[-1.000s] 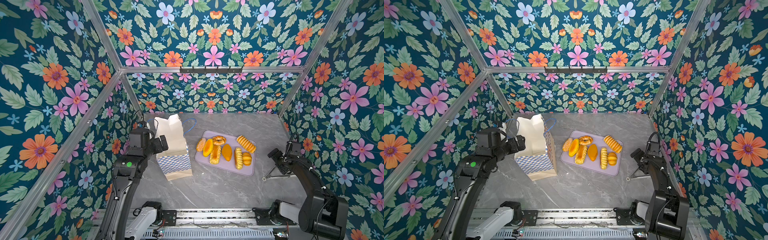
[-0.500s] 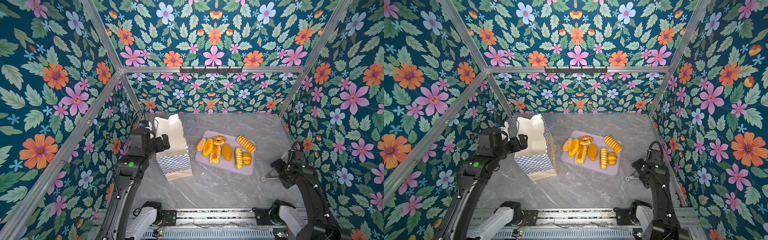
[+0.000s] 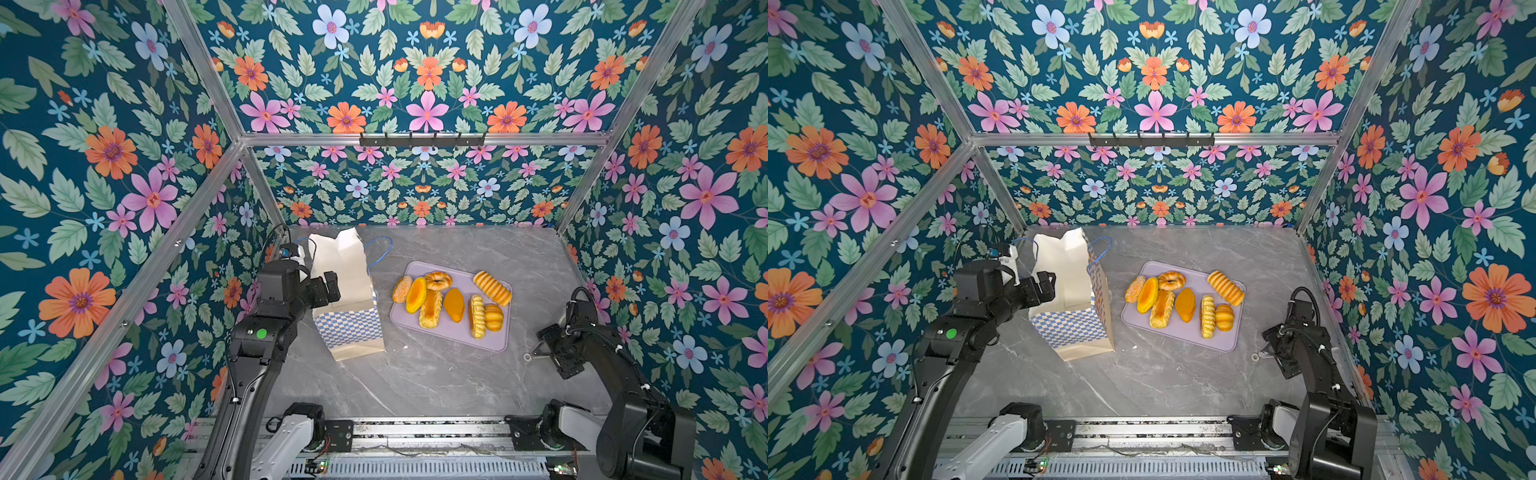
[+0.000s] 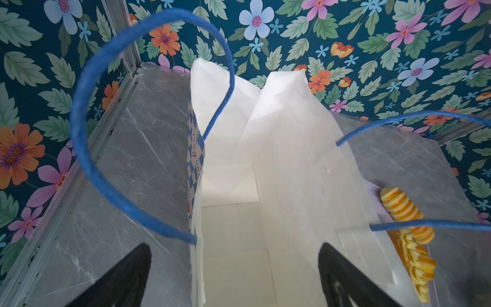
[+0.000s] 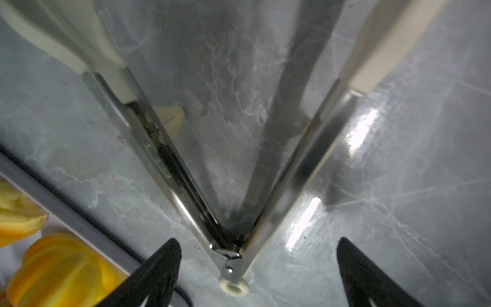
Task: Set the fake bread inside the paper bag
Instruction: 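Lower the right gripper over the metal tongs and close on their handles, then lift the tongs with the right gripper and raise them off the table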
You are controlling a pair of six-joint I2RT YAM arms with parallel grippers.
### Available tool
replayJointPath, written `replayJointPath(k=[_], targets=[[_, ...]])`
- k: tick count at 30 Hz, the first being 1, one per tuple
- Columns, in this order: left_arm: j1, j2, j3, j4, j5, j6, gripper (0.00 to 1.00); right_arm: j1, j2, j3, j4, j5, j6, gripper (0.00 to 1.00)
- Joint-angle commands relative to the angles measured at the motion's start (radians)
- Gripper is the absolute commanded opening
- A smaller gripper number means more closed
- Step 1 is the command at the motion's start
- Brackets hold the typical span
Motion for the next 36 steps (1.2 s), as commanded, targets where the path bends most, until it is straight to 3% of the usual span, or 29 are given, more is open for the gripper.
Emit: replayJointPath(k=[1,16,21,30,36], targets=[[0.001,-0.003,0.0,0.015,-0.02,0.008,1.0,0.029,0.054,0.029,0.047,0.043,0.028,0.93],[-0.002,-0.032,-0.016,-0.002,-0.057,0.007,1.0,0.046,0.306,0.125,0.069,0.158,0.064,0.91],[-0.001,-0.035,-0.017,-0.006,-0.059,0.01,1.0,0.046,0.371,0.167,0.062,0.162,0.05,0.82],[-0.001,-0.046,-0.019,-0.011,-0.068,0.02,1.0,0.05,0.299,0.116,0.115,0.151,0.03,0.7],[0.0,-0.043,-0.017,-0.01,-0.072,0.022,0.99,0.097,0.211,0.123,0.077,0.182,-0.055,0.63]])
